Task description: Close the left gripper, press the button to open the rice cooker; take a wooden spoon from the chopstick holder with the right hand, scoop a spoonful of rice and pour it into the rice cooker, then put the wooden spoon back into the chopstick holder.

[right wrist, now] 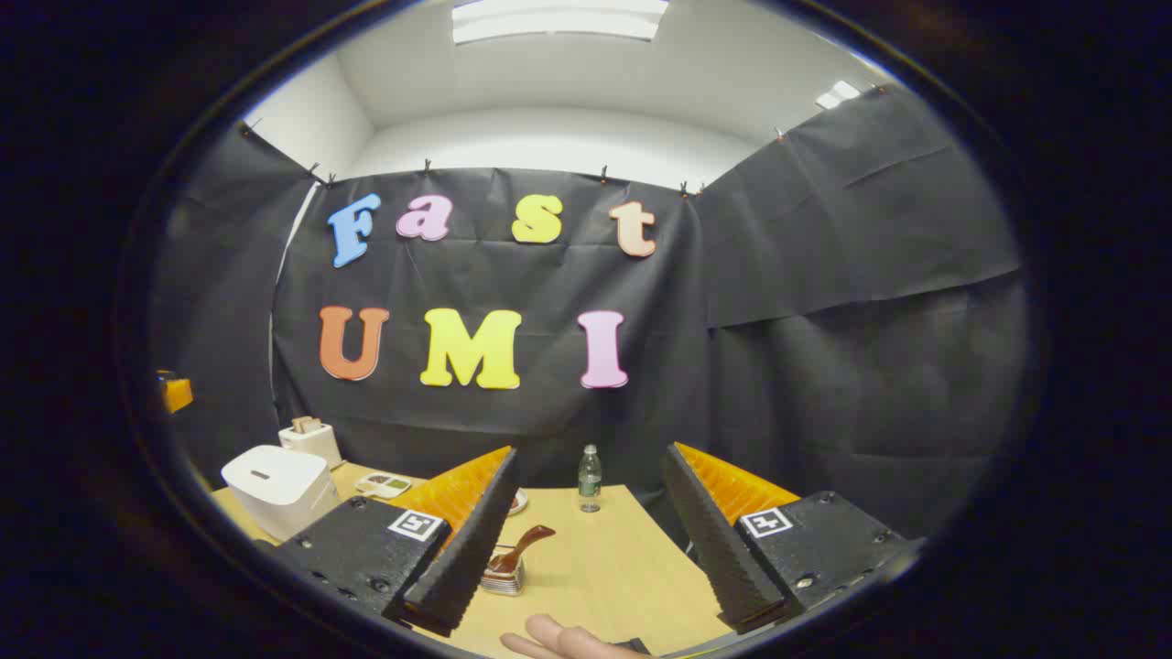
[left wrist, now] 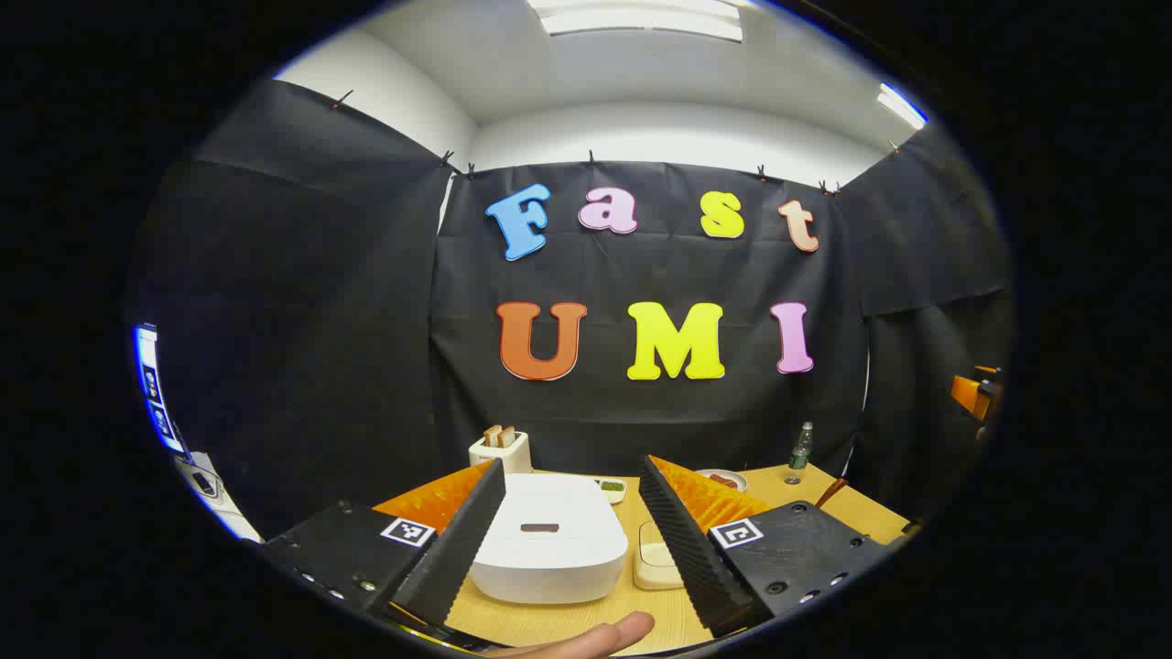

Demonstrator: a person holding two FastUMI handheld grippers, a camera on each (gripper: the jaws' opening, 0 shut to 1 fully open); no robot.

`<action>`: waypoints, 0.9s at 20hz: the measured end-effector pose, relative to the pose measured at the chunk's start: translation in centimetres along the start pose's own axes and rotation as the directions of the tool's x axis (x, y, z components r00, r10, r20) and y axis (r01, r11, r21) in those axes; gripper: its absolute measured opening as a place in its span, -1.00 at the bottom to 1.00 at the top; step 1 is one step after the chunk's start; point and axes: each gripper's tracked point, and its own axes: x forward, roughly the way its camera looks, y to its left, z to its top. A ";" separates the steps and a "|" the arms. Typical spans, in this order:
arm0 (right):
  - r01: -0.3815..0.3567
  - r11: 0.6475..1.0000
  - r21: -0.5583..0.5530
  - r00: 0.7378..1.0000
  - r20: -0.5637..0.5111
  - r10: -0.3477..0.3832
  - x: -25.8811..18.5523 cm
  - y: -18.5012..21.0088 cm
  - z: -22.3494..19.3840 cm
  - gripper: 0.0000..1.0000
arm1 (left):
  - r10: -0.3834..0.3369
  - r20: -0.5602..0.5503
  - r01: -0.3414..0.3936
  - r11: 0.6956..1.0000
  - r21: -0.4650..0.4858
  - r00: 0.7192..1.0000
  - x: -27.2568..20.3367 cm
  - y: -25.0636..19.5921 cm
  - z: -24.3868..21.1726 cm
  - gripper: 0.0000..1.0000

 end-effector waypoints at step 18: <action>-0.054 0.998 -0.032 0.995 0.087 0.057 0.8 0.6 -1.4 1.00 | -0.002 -0.104 0.001 1.000 -0.016 0.995 4.6 0.5 -4.6 0.89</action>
